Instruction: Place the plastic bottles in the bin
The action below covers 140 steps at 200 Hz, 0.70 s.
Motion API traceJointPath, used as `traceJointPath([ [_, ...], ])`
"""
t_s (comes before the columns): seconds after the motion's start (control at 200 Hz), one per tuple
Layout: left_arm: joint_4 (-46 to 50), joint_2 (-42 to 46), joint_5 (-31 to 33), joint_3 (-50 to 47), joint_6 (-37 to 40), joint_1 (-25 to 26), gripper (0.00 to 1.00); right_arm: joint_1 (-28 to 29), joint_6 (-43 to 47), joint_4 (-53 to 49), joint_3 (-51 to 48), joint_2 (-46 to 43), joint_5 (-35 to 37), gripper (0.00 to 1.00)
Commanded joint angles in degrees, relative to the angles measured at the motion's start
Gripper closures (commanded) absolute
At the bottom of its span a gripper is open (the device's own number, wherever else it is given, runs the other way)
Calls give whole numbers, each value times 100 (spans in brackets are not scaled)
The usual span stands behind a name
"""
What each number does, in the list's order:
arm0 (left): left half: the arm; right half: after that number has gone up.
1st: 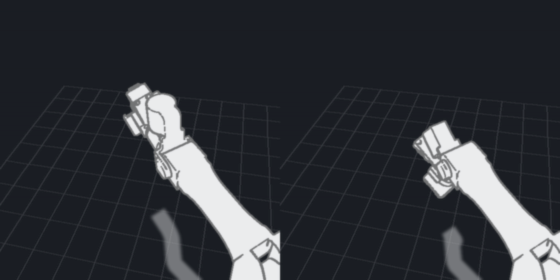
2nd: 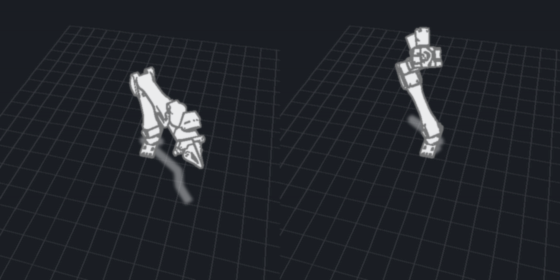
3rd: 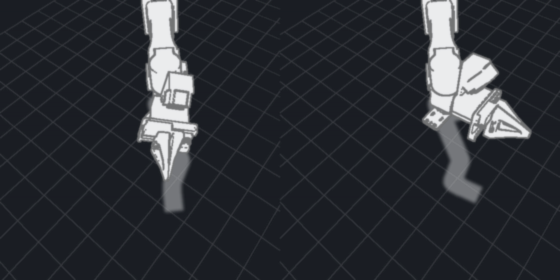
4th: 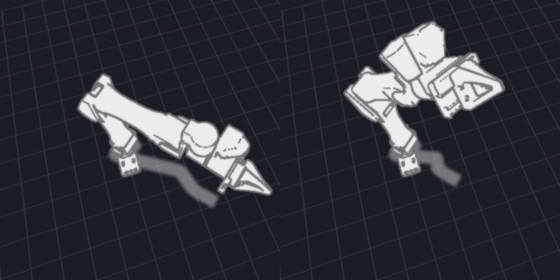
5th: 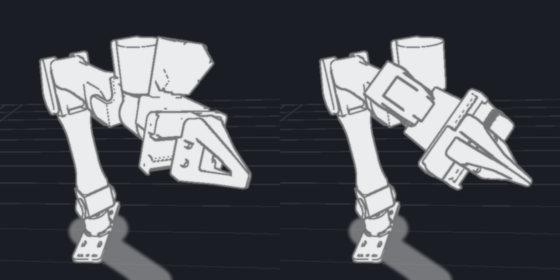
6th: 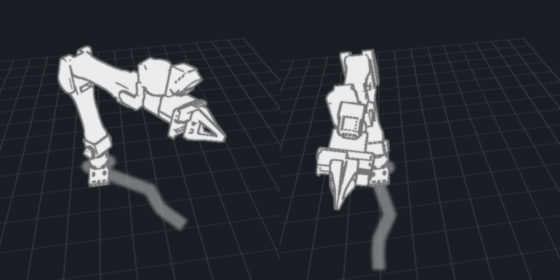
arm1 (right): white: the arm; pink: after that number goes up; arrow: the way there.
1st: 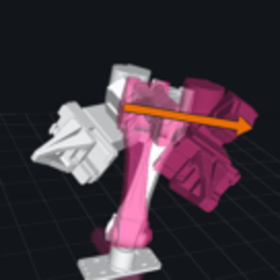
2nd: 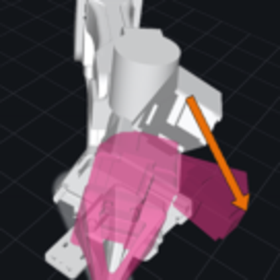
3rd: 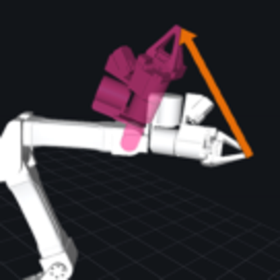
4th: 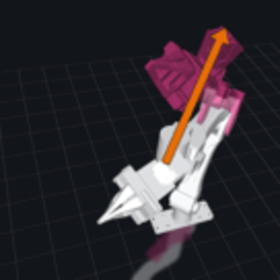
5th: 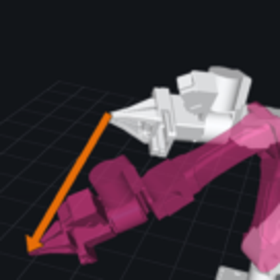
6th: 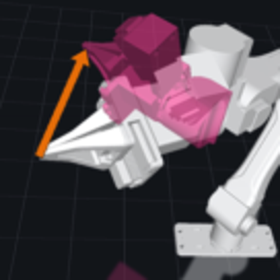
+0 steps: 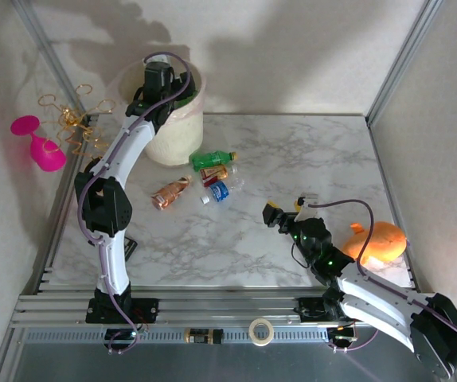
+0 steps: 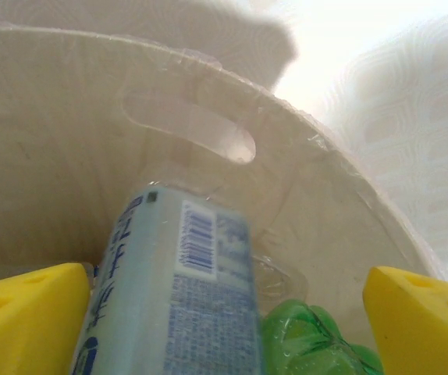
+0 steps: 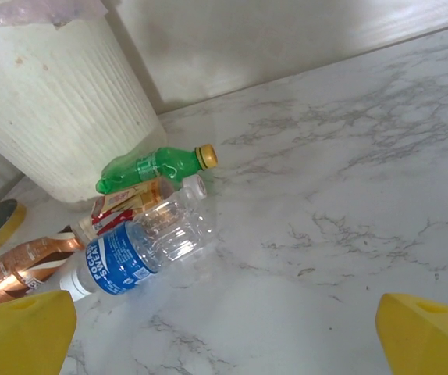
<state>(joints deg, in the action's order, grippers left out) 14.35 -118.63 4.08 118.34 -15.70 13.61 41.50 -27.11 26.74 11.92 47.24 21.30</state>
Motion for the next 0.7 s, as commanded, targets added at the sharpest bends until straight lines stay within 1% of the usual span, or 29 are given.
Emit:
traceJointPath([
  [0.0,-107,560,-99,-242,-91,14,7,-44,-148,-181,213,142,19,1],
  [0.03,-201,692,-98,-354,-80,31,5,-45,-181,-216,230,189,19,1],
  [0.07,-331,873,-85,-529,-73,60,1,-45,-313,-296,223,253,61,1],
  [0.085,-385,934,-83,-599,-80,63,1,-41,-397,-320,394,281,93,1],
  [0.165,-703,1345,-93,-1011,-104,135,1,-45,-754,-305,454,414,246,1],
  [0.26,-1120,1861,-145,-1564,-201,214,0,-49,-759,-172,524,591,152,1],
  [0.441,-1953,2903,-227,-2755,-435,457,0,-58,-811,-311,929,1055,11,1],
  [0.696,-3096,4313,-273,-4926,-821,1075,0,-54,-1400,-811,1921,2309,-399,1],
])
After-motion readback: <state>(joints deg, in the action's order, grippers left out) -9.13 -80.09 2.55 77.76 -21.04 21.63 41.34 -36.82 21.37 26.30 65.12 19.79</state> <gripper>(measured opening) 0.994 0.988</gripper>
